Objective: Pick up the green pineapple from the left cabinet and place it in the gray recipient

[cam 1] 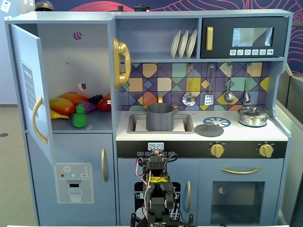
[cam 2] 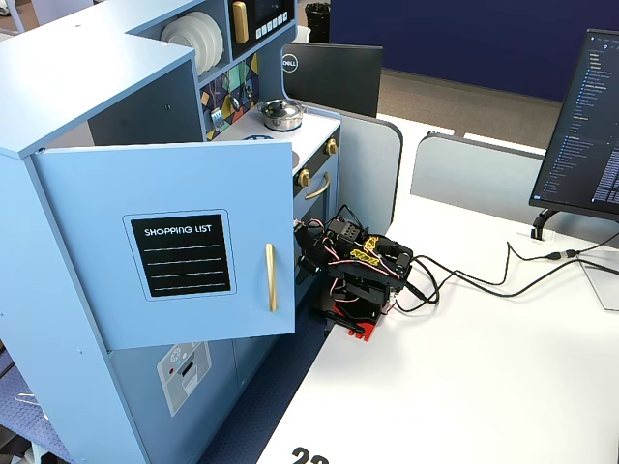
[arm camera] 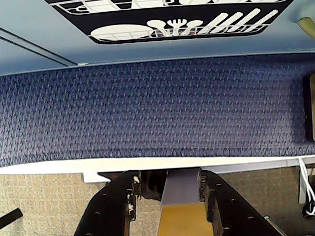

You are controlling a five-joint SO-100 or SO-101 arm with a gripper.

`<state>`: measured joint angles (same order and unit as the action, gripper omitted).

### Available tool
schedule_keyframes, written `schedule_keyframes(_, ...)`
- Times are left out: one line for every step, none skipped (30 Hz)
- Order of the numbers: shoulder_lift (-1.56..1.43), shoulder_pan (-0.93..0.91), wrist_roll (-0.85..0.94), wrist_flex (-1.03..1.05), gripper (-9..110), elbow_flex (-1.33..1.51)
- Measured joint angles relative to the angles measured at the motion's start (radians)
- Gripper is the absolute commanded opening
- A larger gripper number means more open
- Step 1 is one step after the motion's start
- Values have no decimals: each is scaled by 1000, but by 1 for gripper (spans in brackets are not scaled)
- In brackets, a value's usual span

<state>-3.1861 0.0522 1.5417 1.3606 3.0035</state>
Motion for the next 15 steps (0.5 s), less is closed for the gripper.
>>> schedule_keyframes(0,0,0,0,0,0)
schedule_keyframes(0,-8,2,0,0,0)
schedule_keyframes(0,-18,5,0,0,0)
schedule_keyframes(0,-28,5,0,0,0)
schedule_keyframes(0,-38,5,0,0,0)
schedule_keyframes(0,-41,5,0,0,0)
schedule_keyframes(0,-41,5,0,0,0)
schedule_keyframes(0,-38,5,0,0,0)
schedule_keyframes(0,-32,5,0,0,0)
schedule_keyframes(0,-32,5,0,0,0)
schedule_keyframes(0,-32,5,0,0,0)
schedule_keyframes(0,-32,5,0,1,0)
schedule_keyframes(0,-32,5,0,1,0)
schedule_keyframes(0,-32,15,0,0,0)
schedule_keyframes(0,-32,43,0,0,0)
